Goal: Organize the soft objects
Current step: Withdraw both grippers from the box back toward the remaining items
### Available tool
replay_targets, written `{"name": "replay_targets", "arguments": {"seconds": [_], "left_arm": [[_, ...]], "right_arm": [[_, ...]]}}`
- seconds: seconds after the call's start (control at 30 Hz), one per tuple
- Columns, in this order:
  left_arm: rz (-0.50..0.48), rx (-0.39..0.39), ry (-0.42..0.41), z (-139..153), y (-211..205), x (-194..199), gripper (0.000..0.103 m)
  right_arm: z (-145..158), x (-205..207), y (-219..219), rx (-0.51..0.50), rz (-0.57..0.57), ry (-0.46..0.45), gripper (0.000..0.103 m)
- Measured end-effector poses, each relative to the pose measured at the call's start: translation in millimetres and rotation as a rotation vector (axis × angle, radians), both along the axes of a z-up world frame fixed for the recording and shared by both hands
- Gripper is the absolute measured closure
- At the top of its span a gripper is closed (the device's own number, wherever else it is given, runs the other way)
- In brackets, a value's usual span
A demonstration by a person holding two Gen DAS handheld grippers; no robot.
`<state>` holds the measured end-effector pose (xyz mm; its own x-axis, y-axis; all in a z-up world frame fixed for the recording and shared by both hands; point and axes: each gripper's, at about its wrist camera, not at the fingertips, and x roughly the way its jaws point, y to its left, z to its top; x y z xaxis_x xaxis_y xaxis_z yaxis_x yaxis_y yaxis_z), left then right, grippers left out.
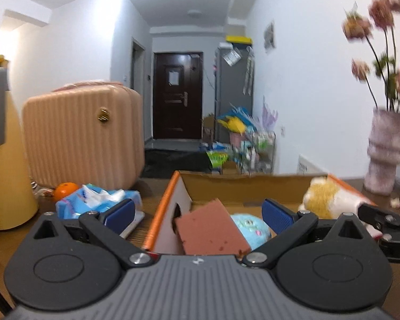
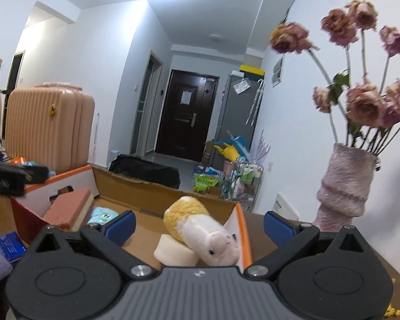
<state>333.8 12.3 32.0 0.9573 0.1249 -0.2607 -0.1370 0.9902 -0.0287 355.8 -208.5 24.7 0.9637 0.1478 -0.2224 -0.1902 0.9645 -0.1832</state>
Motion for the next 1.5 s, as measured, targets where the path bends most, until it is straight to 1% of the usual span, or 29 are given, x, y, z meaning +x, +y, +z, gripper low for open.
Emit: {"name": "replay_targets", "arguments": {"seconds": [0.1, 0.17, 0.3, 0.43, 0.5, 0.57, 0.73, 0.87, 0.93, 1.0, 1.13, 1.5], "left_arm": [[-0.009, -0.036, -0.014, 10.4, 3.2, -17.5, 0.0], [-0.024, -0.019, 0.014, 14.0, -2.8, -27.4, 0.0], [-0.083, 0.005, 0.073, 7.3, -16.6, -45.8, 0.0], [-0.104, -0.015, 0.098, -1.0, -22.9, -58.0, 0.0], [-0.085, -0.032, 0.09, -1.8, -19.9, -63.1, 0.0], [-0.047, -0.054, 0.074, -0.2, -14.2, -68.0, 0.0], [0.083, -0.097, 0.02, 2.8, 6.5, -78.6, 0.0], [0.166, -0.132, -0.013, 5.9, 25.6, -87.0, 0.0], [0.189, -0.133, -0.017, 8.4, 32.7, -90.1, 0.0], [0.203, -0.135, -0.018, 9.2, 38.0, -94.4, 0.0], [0.212, -0.115, -0.013, 8.4, 40.8, -102.1, 0.0], [0.166, -0.085, 0.018, -0.7, 41.1, -129.3, 0.0]], "right_arm": [[8.5, -9.5, -6.6, 0.009, -0.013, -0.03, 0.001], [12.9, -16.2, -9.9, 0.017, -0.022, -0.045, 0.001], [16.1, -27.2, -14.9, 0.033, -0.031, -0.051, 0.0], [11.5, -39.7, -15.7, 0.032, -0.039, -0.043, 0.0], [8.2, -46.4, -16.7, 0.036, -0.041, -0.032, 0.0], [4.1, -54.1, -17.6, 0.04, -0.046, -0.022, 0.0], [-3.6, -73.9, -17.9, 0.037, -0.054, -0.011, 0.0], [-7.3, -89.6, -16.3, 0.039, -0.053, -0.008, 0.0], [-8.8, -97.0, -16.4, 0.04, -0.053, -0.003, 0.0], [-11.2, -104.8, -17.4, 0.046, -0.053, 0.006, 0.0], [-15.7, -118.2, -20.6, 0.063, -0.061, 0.026, 0.0], [-25.4, -151.7, -25.3, 0.089, -0.075, 0.069, 0.0]]}}
